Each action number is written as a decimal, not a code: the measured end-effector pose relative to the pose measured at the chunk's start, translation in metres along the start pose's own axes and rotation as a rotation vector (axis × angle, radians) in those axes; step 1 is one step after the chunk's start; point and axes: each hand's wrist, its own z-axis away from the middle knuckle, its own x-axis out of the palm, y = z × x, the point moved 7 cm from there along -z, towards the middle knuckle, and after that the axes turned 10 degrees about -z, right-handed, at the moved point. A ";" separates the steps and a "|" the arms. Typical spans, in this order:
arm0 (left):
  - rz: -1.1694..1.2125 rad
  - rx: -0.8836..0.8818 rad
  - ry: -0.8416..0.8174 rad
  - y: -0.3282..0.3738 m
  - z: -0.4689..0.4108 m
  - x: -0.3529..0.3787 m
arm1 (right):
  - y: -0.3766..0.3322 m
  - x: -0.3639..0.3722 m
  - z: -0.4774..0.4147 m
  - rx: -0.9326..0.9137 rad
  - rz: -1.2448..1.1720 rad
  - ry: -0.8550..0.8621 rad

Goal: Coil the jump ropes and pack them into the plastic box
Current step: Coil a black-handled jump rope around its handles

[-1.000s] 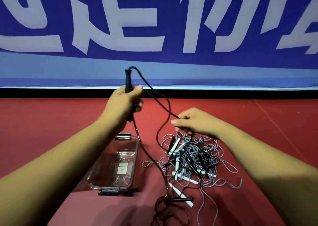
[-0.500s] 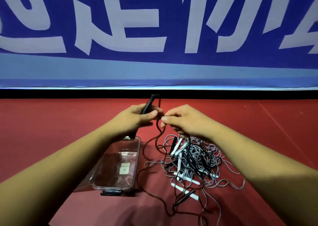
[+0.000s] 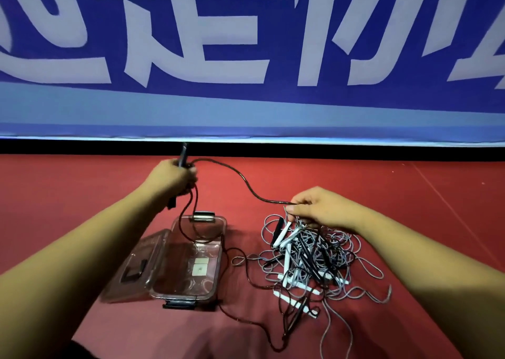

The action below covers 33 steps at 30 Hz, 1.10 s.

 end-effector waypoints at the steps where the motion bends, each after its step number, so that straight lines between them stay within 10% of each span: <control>1: -0.263 0.025 -0.018 -0.005 -0.002 0.003 | -0.011 0.004 -0.001 -0.036 0.002 -0.006; 4: -0.560 0.175 -0.029 0.009 0.007 0.013 | -0.036 0.019 -0.003 -0.114 -0.001 -0.033; 11: 0.180 0.402 -0.679 0.063 0.076 0.071 | -0.075 0.024 -0.005 -0.261 -0.171 0.028; 19: 0.672 0.106 -0.149 0.044 0.027 0.028 | -0.005 0.007 -0.002 -0.012 0.007 -0.009; 26: -0.202 0.186 0.039 0.019 0.013 0.012 | -0.030 0.016 -0.005 -0.095 -0.153 0.018; 33: -0.040 0.587 -0.550 0.074 0.081 0.066 | -0.073 0.019 -0.001 -0.248 -0.362 -0.025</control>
